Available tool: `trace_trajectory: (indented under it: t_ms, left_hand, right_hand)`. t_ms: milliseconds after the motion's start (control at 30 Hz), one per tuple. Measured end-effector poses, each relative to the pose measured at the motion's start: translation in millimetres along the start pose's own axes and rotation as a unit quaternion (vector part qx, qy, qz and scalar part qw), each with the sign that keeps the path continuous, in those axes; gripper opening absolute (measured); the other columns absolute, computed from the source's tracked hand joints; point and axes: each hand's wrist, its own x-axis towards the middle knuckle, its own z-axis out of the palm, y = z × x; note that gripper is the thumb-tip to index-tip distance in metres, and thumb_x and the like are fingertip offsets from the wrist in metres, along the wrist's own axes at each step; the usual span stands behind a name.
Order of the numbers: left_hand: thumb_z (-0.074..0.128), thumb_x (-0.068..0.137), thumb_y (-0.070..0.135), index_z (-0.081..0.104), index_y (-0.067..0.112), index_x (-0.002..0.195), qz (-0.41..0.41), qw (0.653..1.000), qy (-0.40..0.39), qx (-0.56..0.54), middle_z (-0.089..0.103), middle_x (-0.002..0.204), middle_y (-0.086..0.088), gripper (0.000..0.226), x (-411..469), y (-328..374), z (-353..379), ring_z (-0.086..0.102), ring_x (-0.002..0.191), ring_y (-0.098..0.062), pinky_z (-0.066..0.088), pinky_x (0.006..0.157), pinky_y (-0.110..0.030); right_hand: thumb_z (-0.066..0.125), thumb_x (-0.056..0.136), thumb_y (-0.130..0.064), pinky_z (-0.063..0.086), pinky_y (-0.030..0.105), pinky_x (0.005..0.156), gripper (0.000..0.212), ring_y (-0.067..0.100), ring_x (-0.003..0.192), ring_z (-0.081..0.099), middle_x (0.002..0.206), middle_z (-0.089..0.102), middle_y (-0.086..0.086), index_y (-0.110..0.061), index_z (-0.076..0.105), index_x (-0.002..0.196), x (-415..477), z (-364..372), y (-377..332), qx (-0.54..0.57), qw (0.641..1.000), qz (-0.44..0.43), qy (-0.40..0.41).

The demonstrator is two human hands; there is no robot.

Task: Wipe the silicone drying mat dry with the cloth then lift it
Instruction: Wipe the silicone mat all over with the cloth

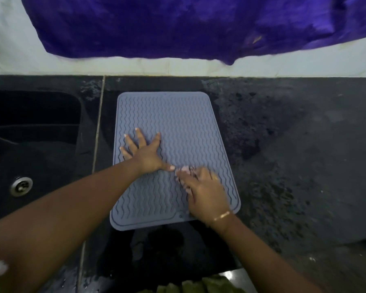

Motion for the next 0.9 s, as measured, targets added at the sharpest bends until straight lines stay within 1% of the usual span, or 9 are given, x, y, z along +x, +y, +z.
trace_trajectory:
  t_ms: [67, 167, 300, 400, 467, 567, 633, 800, 900]
  left_hand:
    - [0.071, 0.063, 0.066, -0.013, 0.042, 0.145, -0.012, 1.0, 0.01, -0.016, -0.05, 0.14, -0.007, 0.119, -4, 2, 7, -0.044, 0.126, -0.04, -0.021, 0.103, -0.061]
    - [0.067, 0.07, 0.064, -0.013, 0.04, 0.145, 0.002, 1.0, 0.015, -0.025, -0.049, 0.14, -0.008, 0.112, -9, 2, 14, -0.044, 0.127, -0.041, -0.022, 0.102, -0.06]
    - [0.065, 0.069, 0.066, -0.016, 0.042, 0.144, 0.006, 0.999, 0.018, -0.026, -0.049, 0.14, -0.009, 0.113, -8, 0, 12, -0.042, 0.127, -0.041, -0.021, 0.103, -0.06]
    - [0.064, 0.069, 0.068, -0.017, 0.043, 0.143, 0.009, 1.0, 0.018, -0.023, -0.05, 0.139, -0.009, 0.113, -6, -1, 13, -0.043, 0.127, -0.041, -0.022, 0.102, -0.06]
    - [0.064, 0.069, 0.069, -0.018, 0.044, 0.143, 0.01, 1.0, 0.015, -0.023, -0.052, 0.138, -0.008, 0.113, -5, -2, 13, -0.044, 0.126, -0.041, -0.023, 0.101, -0.06]
    - [0.064, 0.07, 0.067, -0.017, 0.044, 0.143, 0.008, 0.999, 0.014, -0.03, -0.052, 0.138, -0.007, 0.111, -3, -1, 14, -0.045, 0.125, -0.04, -0.023, 0.101, -0.06]
    - [0.064, 0.07, 0.067, -0.017, 0.044, 0.143, 0.005, 0.999, 0.014, -0.033, -0.052, 0.138, -0.006, 0.111, -2, -1, 14, -0.045, 0.125, -0.04, -0.023, 0.101, -0.061]
    - [0.064, 0.069, 0.068, -0.017, 0.044, 0.143, 0.001, 0.999, 0.011, -0.031, -0.053, 0.137, -0.006, 0.112, -4, 0, 13, -0.045, 0.125, -0.041, -0.024, 0.1, -0.061]
    - [0.065, 0.068, 0.068, -0.016, 0.044, 0.143, -0.006, 0.999, 0.009, -0.03, -0.053, 0.137, -0.006, 0.113, -4, 1, 13, -0.044, 0.125, -0.041, -0.024, 0.1, -0.061]
  right_hand:
    - [0.054, 0.08, -0.02, 0.047, 0.043, 0.085, 0.054, 0.033, 0.099, 0.051, 0.113, 0.053, 0.011, -0.034, 0.049, 0.132, -20, 4, -3, 0.001, 1.0, 0.005, 0.002]
    - [0.047, 0.086, -0.021, 0.047, 0.041, 0.082, 0.048, 0.03, 0.098, 0.05, 0.111, 0.049, 0.01, -0.034, 0.047, 0.132, -13, 6, -2, 0.0, 1.0, 0.021, 0.006]
    - [0.05, 0.087, -0.012, 0.046, 0.038, 0.077, 0.041, 0.033, 0.099, 0.05, 0.108, 0.049, 0.015, -0.029, 0.055, 0.124, 53, 2, 9, 0.02, 0.997, 0.045, 0.051]
    - [0.054, 0.085, -0.012, 0.048, 0.041, 0.079, 0.045, 0.035, 0.105, 0.048, 0.115, 0.047, 0.016, -0.029, 0.052, 0.127, 103, -1, 7, -0.009, 0.996, 0.067, 0.05]
    - [0.058, 0.082, -0.015, 0.048, 0.044, 0.079, 0.049, 0.036, 0.106, 0.047, 0.118, 0.046, 0.016, -0.029, 0.049, 0.128, 112, 0, 3, -0.029, 0.995, 0.078, 0.045]
    - [0.059, 0.083, -0.022, 0.046, 0.046, 0.083, 0.052, 0.036, 0.105, 0.048, 0.118, 0.046, 0.015, -0.028, 0.045, 0.132, 84, 5, -1, -0.044, 0.996, 0.065, 0.047]
    - [0.065, 0.079, -0.027, 0.046, 0.046, 0.085, 0.057, 0.036, 0.102, 0.05, 0.115, 0.049, 0.015, -0.028, 0.045, 0.132, 52, 9, -5, -0.048, 0.996, 0.059, 0.048]
    - [0.074, 0.068, -0.028, 0.049, 0.042, 0.071, 0.061, 0.034, 0.085, 0.057, 0.101, 0.057, 0.013, -0.027, 0.054, 0.125, -19, 9, -15, -0.088, 0.993, 0.037, 0.068]
    - [0.069, 0.071, -0.028, 0.05, 0.041, 0.076, 0.059, 0.033, 0.089, 0.056, 0.106, 0.055, 0.012, -0.031, 0.052, 0.128, -33, 4, -11, -0.053, 0.998, 0.026, 0.028]
